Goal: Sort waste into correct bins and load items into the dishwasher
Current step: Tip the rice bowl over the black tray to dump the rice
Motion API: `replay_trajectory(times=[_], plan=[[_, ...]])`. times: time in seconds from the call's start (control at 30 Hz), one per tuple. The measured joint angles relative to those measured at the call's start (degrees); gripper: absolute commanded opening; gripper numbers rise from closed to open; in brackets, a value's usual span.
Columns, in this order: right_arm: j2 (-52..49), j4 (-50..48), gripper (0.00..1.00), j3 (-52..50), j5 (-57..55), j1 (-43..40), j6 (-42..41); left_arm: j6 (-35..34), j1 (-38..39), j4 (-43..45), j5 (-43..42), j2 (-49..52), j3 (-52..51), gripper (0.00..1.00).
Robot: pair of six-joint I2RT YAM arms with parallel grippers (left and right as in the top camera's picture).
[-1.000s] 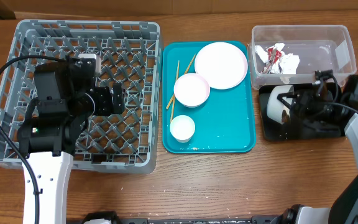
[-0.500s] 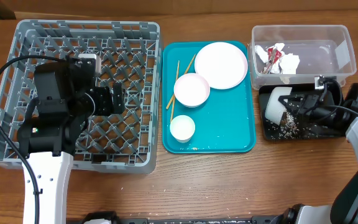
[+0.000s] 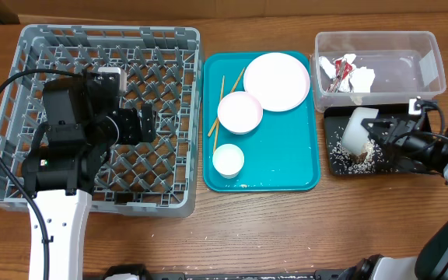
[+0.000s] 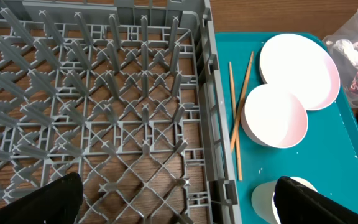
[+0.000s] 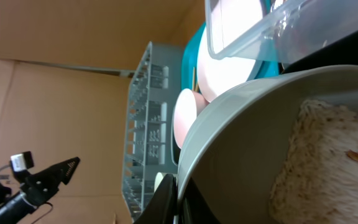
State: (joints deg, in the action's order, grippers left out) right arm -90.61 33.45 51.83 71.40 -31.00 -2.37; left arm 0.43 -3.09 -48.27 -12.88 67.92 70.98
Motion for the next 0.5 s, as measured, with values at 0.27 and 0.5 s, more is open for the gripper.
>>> replay_trajectory(times=[0.27,0.5], plan=[[0.0,-0.07,0.04,0.0,7.63,-4.9,0.02,0.0,0.0,0.0,0.0,0.0,0.0,1.0],[-3.17,-2.4,0.04,0.0,14.32,-7.32,-0.22,0.0,0.0,0.0,0.0,0.0,0.0,1.0]])
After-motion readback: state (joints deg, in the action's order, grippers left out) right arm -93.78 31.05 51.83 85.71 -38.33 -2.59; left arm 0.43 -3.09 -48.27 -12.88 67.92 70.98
